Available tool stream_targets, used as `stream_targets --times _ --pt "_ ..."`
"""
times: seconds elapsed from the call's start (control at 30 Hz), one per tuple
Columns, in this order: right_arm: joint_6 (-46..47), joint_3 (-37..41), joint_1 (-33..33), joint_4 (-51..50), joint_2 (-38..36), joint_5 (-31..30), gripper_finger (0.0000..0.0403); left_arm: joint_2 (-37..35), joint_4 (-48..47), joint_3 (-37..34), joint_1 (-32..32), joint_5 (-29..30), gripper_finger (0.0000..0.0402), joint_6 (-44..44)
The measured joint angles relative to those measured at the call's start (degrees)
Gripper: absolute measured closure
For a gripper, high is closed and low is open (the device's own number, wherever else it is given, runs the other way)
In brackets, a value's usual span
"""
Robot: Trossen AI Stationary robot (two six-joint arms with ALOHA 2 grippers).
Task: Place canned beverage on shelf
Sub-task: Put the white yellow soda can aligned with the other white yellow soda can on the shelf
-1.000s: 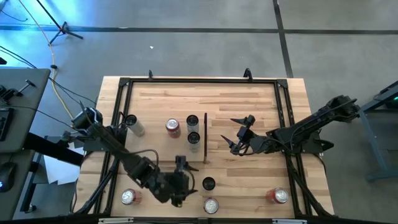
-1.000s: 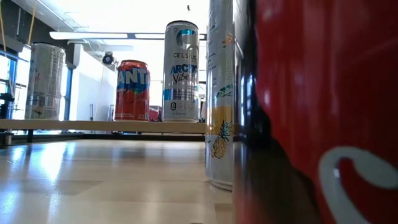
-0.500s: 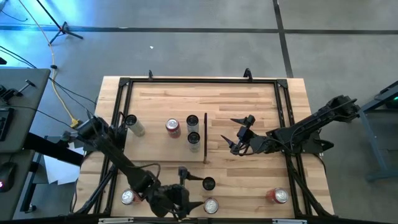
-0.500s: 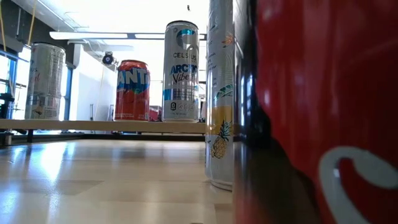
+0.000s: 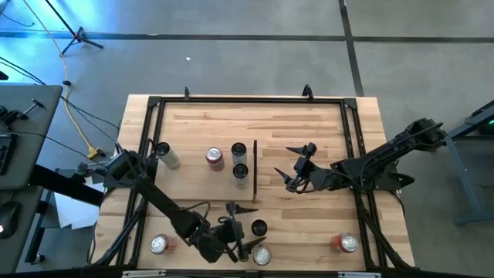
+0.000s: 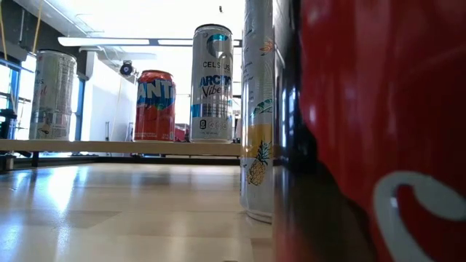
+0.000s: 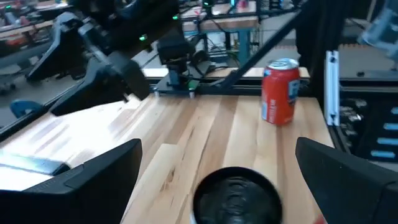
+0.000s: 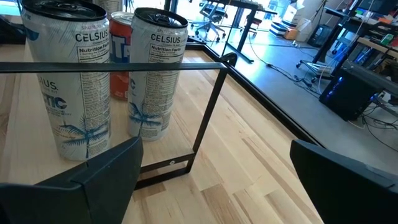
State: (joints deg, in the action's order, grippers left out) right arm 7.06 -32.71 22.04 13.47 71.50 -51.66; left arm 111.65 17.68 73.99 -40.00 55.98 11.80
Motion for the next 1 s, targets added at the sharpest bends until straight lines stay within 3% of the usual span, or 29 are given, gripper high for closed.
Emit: stream_targets --times 0.4,0.7,1.0 --pt "-0.01 0.0 0.02 -0.02 0.0 0.0 0.0009 0.05 13.01 -9.0 0.16 -2.0 0.0002 3.12" --pt "0.01 0.0 0.0 -0.09 -0.02 0.0 0.0009 0.05 19.0 -13.25 0.95 -8.52 0.0002 2.77" --pt "0.01 0.0 0.0 -0.11 -0.02 0.0 0.0009 0.22 19.17 -13.32 3.29 -15.44 0.0002 2.21"
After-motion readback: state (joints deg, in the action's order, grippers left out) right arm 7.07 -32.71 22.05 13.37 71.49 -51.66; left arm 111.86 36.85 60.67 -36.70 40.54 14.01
